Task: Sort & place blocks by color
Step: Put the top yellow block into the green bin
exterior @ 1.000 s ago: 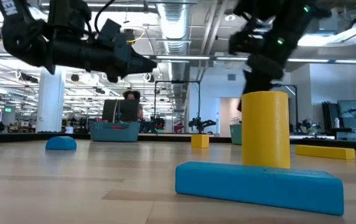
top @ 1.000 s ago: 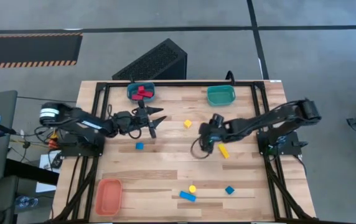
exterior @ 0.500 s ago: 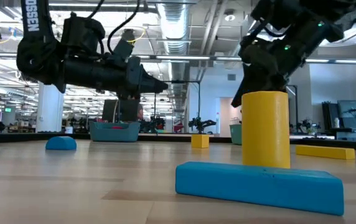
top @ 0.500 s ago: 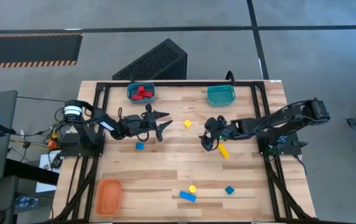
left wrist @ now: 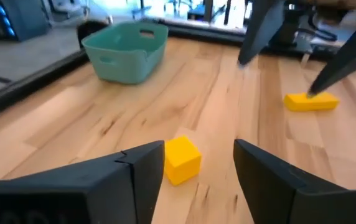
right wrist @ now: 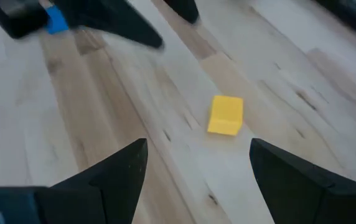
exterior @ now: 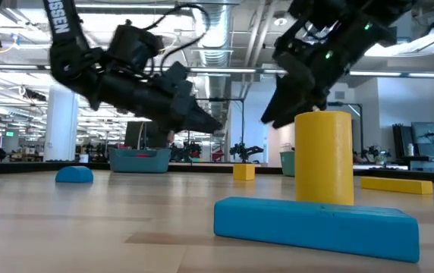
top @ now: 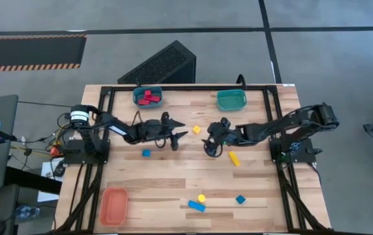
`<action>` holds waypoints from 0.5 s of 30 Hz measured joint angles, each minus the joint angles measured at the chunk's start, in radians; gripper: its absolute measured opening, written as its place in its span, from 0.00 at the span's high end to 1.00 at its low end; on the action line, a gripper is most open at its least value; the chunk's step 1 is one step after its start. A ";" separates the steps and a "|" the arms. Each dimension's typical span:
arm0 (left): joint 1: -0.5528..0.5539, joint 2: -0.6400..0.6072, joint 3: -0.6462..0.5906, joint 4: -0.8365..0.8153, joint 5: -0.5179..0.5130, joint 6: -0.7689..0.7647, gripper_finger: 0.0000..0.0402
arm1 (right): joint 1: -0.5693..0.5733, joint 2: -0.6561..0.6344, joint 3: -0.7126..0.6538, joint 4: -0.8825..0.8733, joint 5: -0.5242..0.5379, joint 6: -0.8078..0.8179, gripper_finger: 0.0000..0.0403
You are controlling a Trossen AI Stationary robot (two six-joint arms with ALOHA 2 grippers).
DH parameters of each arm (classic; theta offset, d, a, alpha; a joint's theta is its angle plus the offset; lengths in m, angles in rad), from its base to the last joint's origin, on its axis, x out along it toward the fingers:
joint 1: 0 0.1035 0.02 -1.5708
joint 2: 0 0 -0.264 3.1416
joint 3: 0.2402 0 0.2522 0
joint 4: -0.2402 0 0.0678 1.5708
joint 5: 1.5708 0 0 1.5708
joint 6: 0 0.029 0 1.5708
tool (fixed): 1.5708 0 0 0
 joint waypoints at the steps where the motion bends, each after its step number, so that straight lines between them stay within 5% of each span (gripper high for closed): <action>1: 0.000 0.000 0.018 -0.037 -0.001 -0.002 0.53 | 0.006 -0.006 0.002 0.011 0.009 0.000 0.25; 15: 0.006 0.215 0.436 -0.555 -0.061 -0.009 0.34 | 0.051 -0.068 0.001 -0.102 0.135 0.004 0.25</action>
